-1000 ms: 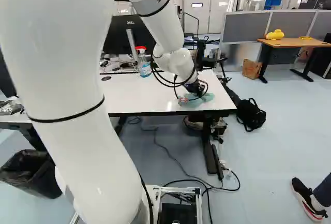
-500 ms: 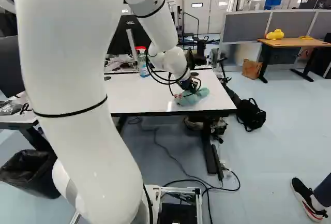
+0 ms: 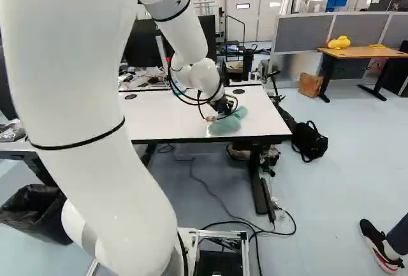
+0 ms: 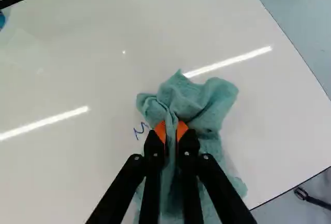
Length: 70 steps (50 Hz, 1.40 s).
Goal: Clean the table with the green towel
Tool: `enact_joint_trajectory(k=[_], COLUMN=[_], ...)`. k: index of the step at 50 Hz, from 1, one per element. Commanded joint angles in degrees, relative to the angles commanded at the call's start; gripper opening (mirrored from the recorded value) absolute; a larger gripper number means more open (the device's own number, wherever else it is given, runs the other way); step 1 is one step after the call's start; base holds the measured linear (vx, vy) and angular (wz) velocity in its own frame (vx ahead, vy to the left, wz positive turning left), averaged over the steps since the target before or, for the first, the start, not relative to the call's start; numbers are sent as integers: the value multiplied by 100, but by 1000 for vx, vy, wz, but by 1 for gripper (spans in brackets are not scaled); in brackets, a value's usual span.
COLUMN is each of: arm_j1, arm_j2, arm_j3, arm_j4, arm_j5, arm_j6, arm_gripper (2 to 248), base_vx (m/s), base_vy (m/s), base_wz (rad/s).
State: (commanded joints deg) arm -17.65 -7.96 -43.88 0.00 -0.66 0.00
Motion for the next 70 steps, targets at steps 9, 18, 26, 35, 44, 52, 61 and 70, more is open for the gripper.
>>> enact_joint_trajectory(k=[9, 18, 26, 35, 44, 52, 61, 70], arm_j1=[68, 54, 2, -88, -256, -422, -596, -711], arm_j2=[231, 477, 696, 934, 1060, 998, 849, 619], arm_j3=[256, 521, 751, 994, 1120, 1060, 909, 672], arm_j4=[0, 0, 0, 0, 0, 0, 0, 0], arm_j5=[0, 0, 0, 0, 0, 0, 0, 0], arm_j6=[0, 0, 0, 0, 0, 0, 0, 0], arm_gripper=[44, 44, 44, 44, 44, 44, 44, 44], base_vx=[0, 0, 0, 0, 0, 0, 0, 0], base_vy=[0, 0, 0, 0, 0, 0, 0, 0], base_wz=[0, 0, 0, 0, 0, 0, 0, 0])
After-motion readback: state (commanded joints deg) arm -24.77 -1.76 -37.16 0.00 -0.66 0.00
